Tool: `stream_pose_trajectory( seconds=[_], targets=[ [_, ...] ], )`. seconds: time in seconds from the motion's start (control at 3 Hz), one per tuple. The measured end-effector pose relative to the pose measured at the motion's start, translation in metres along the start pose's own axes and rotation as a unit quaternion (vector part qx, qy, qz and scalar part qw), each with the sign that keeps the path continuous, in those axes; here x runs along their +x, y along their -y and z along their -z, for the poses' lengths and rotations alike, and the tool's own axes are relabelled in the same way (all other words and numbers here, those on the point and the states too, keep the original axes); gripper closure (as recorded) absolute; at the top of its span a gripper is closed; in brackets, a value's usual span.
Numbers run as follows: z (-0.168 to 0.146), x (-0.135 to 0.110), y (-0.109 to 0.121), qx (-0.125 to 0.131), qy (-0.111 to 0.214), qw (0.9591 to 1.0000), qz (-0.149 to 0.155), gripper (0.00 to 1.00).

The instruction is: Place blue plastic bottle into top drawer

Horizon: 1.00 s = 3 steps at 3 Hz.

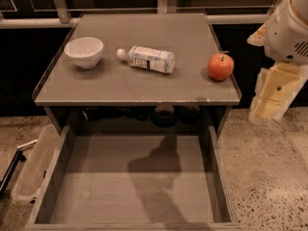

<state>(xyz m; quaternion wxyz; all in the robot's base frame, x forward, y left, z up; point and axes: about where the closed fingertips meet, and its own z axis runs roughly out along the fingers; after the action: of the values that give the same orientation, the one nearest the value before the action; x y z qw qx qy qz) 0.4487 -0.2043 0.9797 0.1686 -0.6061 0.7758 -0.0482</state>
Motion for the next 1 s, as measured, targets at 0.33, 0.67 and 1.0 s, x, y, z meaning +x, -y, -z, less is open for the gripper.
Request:
stream_pose_trajectory(
  seconds=[0.33, 0.67, 1.0],
  targets=[
    [-0.009, -0.031, 0.017, 0.014, 0.018, 0.9997, 0.01, 0.0],
    [-0.018, -0.058, 0.038, 0.028, 0.04, 0.9986, 0.02, 0.0],
    [-0.028, -0.082, 0.07, 0.041, 0.081, 0.9955, 0.025, 0.0]
  ],
)
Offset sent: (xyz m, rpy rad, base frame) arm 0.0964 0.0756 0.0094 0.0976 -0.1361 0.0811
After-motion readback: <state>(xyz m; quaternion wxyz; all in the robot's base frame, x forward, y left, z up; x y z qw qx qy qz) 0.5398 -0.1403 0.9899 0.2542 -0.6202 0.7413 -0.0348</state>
